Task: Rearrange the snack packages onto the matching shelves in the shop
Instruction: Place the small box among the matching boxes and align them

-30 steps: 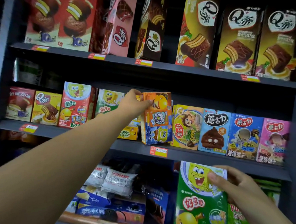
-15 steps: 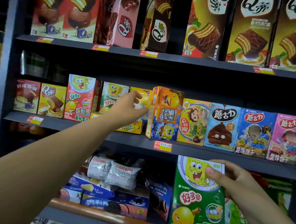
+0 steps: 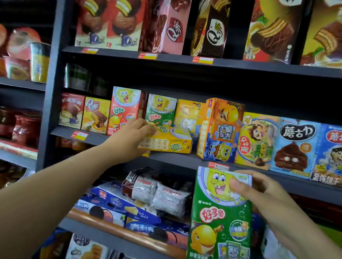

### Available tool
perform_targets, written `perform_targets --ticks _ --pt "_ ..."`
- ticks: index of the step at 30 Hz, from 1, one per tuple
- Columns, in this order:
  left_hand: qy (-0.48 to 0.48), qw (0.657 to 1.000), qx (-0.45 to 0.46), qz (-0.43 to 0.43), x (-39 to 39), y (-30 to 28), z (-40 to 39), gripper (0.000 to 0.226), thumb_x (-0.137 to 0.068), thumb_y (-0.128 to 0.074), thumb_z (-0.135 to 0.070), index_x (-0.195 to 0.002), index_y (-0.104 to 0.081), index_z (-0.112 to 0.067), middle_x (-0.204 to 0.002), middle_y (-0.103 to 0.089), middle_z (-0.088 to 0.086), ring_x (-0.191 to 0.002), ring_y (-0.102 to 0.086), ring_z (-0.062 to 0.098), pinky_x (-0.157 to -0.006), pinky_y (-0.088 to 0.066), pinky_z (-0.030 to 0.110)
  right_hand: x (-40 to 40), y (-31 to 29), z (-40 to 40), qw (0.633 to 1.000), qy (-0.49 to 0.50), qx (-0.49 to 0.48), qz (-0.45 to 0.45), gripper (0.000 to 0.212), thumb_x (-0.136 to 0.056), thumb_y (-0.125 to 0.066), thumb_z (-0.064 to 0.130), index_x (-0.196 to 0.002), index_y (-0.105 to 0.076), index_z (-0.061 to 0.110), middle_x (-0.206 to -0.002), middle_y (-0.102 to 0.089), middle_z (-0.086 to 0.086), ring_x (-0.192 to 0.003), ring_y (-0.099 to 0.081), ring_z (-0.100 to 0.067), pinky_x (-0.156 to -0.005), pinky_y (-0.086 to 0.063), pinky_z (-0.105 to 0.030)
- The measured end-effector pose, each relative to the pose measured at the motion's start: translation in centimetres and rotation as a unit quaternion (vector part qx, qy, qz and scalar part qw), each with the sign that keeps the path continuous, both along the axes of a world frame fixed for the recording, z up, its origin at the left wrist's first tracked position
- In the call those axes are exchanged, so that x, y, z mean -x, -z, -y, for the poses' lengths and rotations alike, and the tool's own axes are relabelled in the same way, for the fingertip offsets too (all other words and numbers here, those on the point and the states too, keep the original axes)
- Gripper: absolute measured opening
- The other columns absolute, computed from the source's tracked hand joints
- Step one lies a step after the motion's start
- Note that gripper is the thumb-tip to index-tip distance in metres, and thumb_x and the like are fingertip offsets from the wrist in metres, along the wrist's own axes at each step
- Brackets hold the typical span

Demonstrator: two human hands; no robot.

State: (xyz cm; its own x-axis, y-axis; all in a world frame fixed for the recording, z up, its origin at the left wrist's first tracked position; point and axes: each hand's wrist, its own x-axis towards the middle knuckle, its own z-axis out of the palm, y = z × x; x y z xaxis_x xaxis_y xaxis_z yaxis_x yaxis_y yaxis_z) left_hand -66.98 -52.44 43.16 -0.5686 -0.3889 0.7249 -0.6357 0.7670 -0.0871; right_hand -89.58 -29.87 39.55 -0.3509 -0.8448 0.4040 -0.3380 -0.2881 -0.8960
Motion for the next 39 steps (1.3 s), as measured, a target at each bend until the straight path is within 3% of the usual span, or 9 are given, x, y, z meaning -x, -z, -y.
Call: perform_targets --ticks 5,7,9,12,16,20,24,31,39 --pt "0.001 0.995 0.077 -0.060 -1.9 0.4 -1.0 0.062 -0.073 -0.049 -0.044 -0.122 -0.055 -0.008 -0.110 -0.059 0.009 -0.104 -0.050 0.028 -0.084 -0.045 0.038 0.0 -0.3 1.0 0.999 -0.024 0.027 -0.003 0.083 -0.028 -0.087 0.063 -0.097 -0.072 0.020 -0.098 -0.075 -0.002 -0.090 -0.072 -0.019 -0.087 -0.054 -0.041" --pt "0.022 0.989 0.077 -0.121 -3.3 0.8 -1.6 0.064 -0.071 -0.044 -0.048 -0.118 -0.056 -0.006 -0.100 -0.059 0.008 -0.093 -0.049 0.022 -0.078 -0.041 0.033 -0.7 -1.0 1.9 0.999 -0.024 0.043 -0.009 0.065 -0.037 -0.086 0.060 -0.089 -0.073 0.023 -0.094 -0.076 0.000 -0.088 -0.072 -0.019 -0.083 -0.056 -0.038" --pt "0.057 0.975 0.039 -0.213 -5.0 1.1 -2.3 0.060 -0.072 -0.047 -0.047 -0.117 -0.055 -0.008 -0.098 -0.057 0.005 -0.090 -0.048 0.017 -0.075 -0.038 0.030 -1.9 -2.2 3.1 0.997 -0.008 0.071 -0.020 0.048 -0.050 -0.077 0.051 -0.088 -0.073 0.022 -0.094 -0.076 0.002 -0.089 -0.071 -0.018 -0.082 -0.055 -0.038" --pt "0.122 0.933 -0.066 -0.332 -8.1 1.1 -2.3 0.036 -0.079 -0.065 -0.034 -0.107 -0.055 -0.013 -0.093 -0.062 -0.002 -0.078 -0.060 0.005 -0.062 -0.050 0.022 -4.1 -4.5 6.0 0.992 0.029 0.111 -0.047 0.060 -0.051 -0.072 0.056 -0.100 -0.069 0.021 -0.099 -0.074 0.006 -0.093 -0.068 -0.013 -0.078 -0.050 -0.030" --pt "0.154 0.911 -0.161 -0.346 -12.2 1.0 0.7 0.014 -0.082 -0.068 -0.022 -0.094 -0.060 -0.020 -0.092 -0.067 -0.001 -0.080 -0.068 0.013 -0.070 -0.059 0.035 -6.9 -7.8 10.7 0.982 0.083 0.155 -0.065 0.030 -0.073 -0.071 0.048 -0.091 -0.065 0.025 -0.090 -0.068 0.012 -0.077 -0.062 0.003 -0.064 -0.046 -0.016" --pt "0.190 0.881 -0.249 -0.355 -16.8 0.9 3.4 0.040 -0.058 -0.074 -0.048 -0.089 -0.063 -0.026 -0.085 -0.071 0.002 -0.075 -0.071 0.021 -0.068 -0.058 0.042 -8.8 -10.3 15.2 0.975 0.125 0.175 -0.058 0.016 -0.082 -0.070 0.035 -0.078 -0.065 0.021 -0.070 -0.066 0.013 -0.055 -0.060 0.005 -0.047 -0.042 -0.011" --pt "0.228 0.841 -0.317 -0.375 -20.8 1.3 6.5 0.067 -0.030 -0.083 -0.064 -0.088 -0.064 -0.034 -0.078 -0.074 -0.001 -0.063 -0.071 0.017 -0.066 -0.057 0.050 -9.9 -11.6 18.0 0.969 0.162 0.177 -0.050 0.023 -0.083 -0.071 0.034 -0.092 -0.065 0.015 -0.081 -0.068 0.008 -0.057 -0.062 0.004 -0.042 -0.040 -0.008" --pt "0.241 0.804 -0.408 -0.360 -22.5 2.9 9.2 0.105 -0.002 -0.082 -0.067 -0.094 -0.062 -0.019 -0.073 -0.074 -0.001 -0.056 -0.070 0.015 -0.043 -0.053 0.025 -9.7 -12.9 21.5 0.966 0.204 0.139 -0.076 0.042 -0.082 -0.072 0.034 -0.114 -0.060 0.010 -0.116 -0.066 -0.004 -0.100 -0.063 -0.017 -0.075 -0.051 -0.026" --pt "0.264 0.798 -0.438 -0.318 -22.0 3.8 10.6 0.099 -0.003 -0.082 -0.068 -0.090 -0.065 -0.023 -0.080 -0.075 0.003 -0.058 -0.071 0.026 -0.043 -0.054 0.032 -9.2 -11.8 22.9 0.970 0.214 0.092 -0.065 0.052 -0.082 -0.069 0.042 -0.123 -0.055 0.013 -0.118 -0.064 -0.004 -0.107 -0.060 -0.019 -0.093 -0.046 -0.032"
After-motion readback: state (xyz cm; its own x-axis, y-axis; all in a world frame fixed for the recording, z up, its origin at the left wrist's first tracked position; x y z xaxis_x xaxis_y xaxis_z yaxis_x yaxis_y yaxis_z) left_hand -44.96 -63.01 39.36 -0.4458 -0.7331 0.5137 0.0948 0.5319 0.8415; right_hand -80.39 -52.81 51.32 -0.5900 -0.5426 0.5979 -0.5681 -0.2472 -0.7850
